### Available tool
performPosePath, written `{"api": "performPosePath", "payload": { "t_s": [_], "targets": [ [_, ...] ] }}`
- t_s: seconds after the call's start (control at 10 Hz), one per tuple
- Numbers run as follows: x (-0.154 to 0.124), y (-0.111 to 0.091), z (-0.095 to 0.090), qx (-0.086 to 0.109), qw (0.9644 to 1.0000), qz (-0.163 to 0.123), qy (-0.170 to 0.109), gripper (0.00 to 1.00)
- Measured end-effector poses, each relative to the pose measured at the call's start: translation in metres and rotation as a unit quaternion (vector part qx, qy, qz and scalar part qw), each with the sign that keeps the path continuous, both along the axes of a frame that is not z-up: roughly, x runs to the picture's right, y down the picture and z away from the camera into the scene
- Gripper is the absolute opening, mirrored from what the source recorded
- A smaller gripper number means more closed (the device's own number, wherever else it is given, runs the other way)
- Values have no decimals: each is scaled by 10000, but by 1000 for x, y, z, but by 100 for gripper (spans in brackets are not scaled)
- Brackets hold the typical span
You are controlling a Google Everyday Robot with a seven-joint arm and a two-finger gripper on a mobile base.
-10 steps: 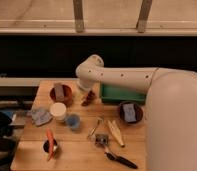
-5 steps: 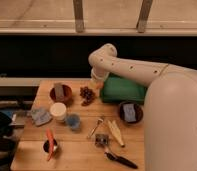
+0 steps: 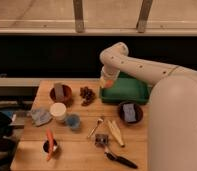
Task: Place apple in tray
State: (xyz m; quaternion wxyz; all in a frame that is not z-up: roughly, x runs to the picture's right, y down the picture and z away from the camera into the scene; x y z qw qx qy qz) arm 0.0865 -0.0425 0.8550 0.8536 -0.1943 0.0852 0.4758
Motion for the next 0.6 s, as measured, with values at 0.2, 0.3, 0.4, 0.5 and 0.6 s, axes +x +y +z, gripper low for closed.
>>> {"api": "performPosePath", "payload": {
  "t_s": [0.2,0.3,0.4,0.5,0.6],
  "targets": [
    [4,1,0,-2,10000,6,25,0],
    [1,0,1,-1,10000,-5,6,0],
    [1,1,2,-8,10000,1,7,0],
    [7,2,6,19,9999,124,112,0],
    [21,4,16,17,9990,355,253,0]
  ]
}}
